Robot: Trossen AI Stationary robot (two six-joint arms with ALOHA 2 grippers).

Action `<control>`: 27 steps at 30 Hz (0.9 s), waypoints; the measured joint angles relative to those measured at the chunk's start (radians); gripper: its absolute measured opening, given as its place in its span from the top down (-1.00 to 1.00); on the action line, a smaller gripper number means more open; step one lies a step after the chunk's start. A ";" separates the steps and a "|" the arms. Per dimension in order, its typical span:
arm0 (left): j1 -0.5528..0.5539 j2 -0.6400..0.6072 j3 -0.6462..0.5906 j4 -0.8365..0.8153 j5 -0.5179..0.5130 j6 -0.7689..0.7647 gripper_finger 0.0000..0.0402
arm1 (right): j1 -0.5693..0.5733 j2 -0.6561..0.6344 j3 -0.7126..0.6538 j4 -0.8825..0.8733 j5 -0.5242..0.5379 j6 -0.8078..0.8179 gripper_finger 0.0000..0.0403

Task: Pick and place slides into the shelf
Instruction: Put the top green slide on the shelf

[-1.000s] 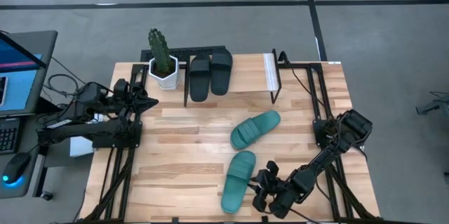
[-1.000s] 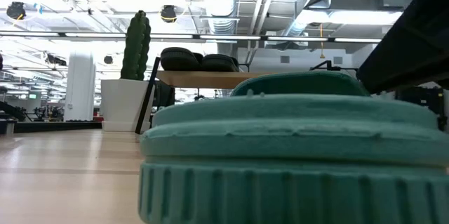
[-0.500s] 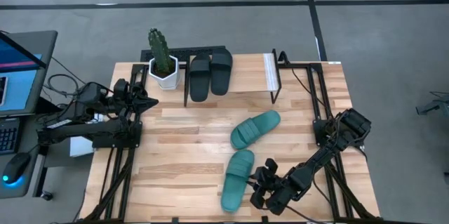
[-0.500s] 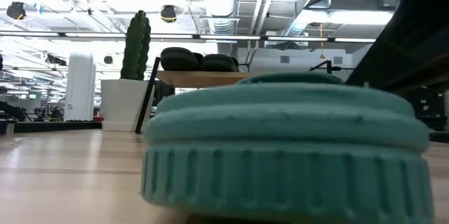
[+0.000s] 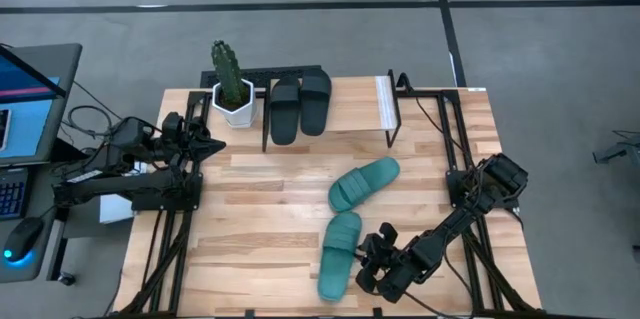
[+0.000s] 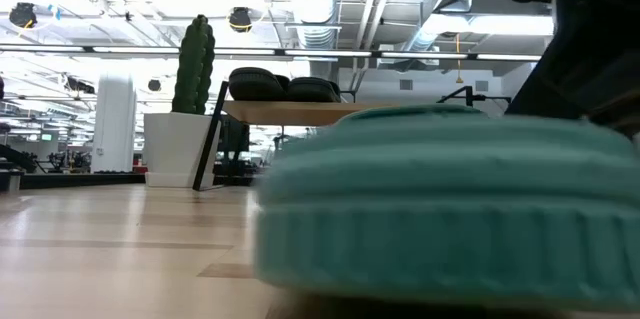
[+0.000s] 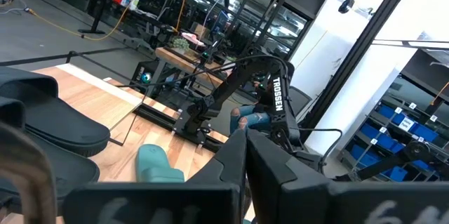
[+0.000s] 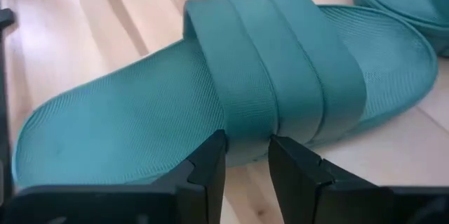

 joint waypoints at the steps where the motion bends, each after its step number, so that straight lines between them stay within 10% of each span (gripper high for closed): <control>1: 0.000 0.000 0.000 0.000 0.000 0.000 1.00 | -0.006 0.000 -0.001 -0.004 0.002 0.000 0.52; 17: 0.000 0.000 0.000 -0.005 0.000 -0.006 1.00 | -0.060 0.002 -0.003 -0.029 0.007 0.032 0.53; 27: 0.000 0.000 0.000 -0.010 0.000 -0.019 1.00 | -0.065 0.098 0.004 0.015 0.061 0.082 0.95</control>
